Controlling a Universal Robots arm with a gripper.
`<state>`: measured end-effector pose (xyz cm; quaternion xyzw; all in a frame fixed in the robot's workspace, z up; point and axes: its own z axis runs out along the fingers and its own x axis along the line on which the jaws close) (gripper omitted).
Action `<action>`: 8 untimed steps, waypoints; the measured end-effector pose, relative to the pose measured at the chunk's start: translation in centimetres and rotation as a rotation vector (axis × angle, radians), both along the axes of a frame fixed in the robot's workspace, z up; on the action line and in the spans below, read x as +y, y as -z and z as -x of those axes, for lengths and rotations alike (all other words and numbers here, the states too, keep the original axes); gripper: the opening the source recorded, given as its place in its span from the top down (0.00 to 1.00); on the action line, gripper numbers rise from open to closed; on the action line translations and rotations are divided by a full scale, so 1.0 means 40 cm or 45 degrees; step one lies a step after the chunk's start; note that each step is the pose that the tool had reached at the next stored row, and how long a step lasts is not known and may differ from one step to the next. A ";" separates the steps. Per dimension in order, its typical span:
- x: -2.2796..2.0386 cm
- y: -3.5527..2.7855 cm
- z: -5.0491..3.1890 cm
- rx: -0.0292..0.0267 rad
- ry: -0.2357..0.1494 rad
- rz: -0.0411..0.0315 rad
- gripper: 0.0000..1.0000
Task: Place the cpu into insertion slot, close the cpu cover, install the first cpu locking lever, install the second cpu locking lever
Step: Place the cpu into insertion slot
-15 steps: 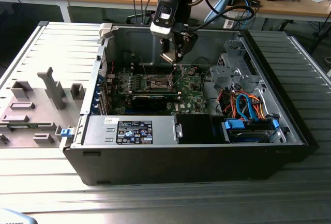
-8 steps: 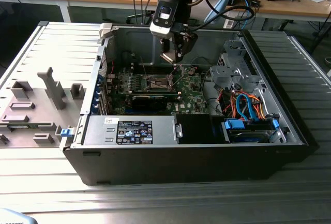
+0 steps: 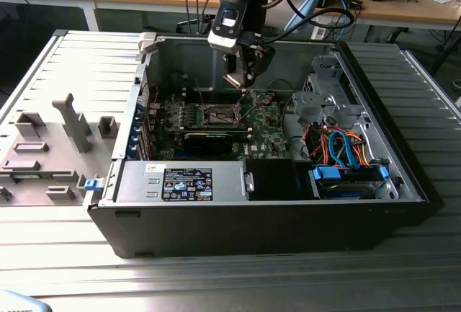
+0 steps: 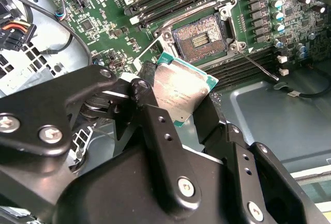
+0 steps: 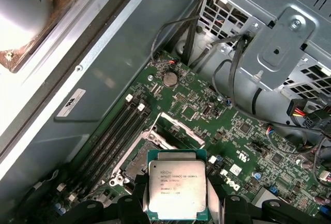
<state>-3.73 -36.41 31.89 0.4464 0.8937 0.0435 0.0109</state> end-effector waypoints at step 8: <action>0.000 0.000 0.000 0.0000 0.015 0.0000 0.46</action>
